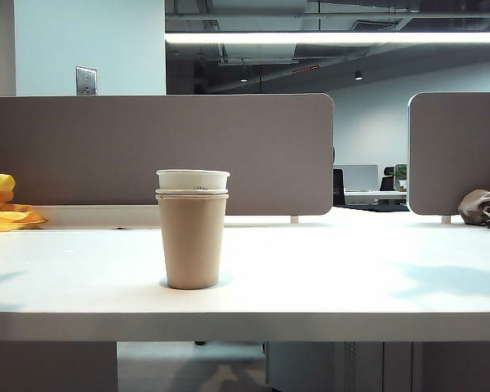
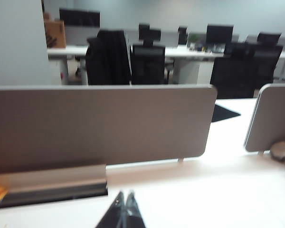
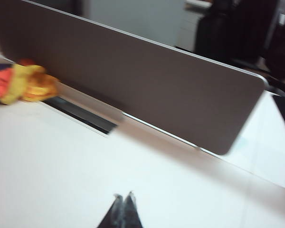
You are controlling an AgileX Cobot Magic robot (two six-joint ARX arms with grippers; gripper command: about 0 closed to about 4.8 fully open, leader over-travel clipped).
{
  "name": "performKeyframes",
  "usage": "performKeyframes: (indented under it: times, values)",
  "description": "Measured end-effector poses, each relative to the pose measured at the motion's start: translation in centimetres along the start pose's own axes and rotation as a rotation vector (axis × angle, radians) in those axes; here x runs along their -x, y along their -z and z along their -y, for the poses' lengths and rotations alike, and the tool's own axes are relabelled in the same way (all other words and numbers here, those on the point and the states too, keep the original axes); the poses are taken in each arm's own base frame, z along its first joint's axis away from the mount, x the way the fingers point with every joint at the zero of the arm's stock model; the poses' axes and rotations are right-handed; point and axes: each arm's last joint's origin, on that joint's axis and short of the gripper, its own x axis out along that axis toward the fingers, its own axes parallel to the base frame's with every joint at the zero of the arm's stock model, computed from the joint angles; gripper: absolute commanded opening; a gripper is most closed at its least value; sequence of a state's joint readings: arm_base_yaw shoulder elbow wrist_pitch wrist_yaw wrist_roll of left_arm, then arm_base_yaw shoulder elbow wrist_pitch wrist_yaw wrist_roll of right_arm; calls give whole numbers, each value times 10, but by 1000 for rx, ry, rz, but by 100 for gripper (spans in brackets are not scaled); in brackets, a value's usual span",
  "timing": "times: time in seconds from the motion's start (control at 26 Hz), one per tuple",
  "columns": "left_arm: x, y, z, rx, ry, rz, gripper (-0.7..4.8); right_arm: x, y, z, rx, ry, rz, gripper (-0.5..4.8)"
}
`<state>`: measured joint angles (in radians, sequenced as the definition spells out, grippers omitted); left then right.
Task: Pick up all the paper cups on the table one by one and stack them together.
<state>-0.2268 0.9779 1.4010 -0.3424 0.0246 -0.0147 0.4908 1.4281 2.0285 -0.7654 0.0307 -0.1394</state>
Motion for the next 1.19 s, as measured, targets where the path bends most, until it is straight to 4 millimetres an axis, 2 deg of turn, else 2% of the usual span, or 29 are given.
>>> performKeyframes:
  times: [0.96, 1.08, 1.19]
  values:
    - [0, 3, 0, 1, -2, -29, -6, -3, 2, 0, 1, 25, -20, -1]
    - [-2, 10, 0, 2, 17, -62, -6, -13, -6, 1, -5, 46, 124, -1]
    - [-2, 11, 0, 1, 17, -17, -6, -12, -18, 3, -12, 66, 255, -1]
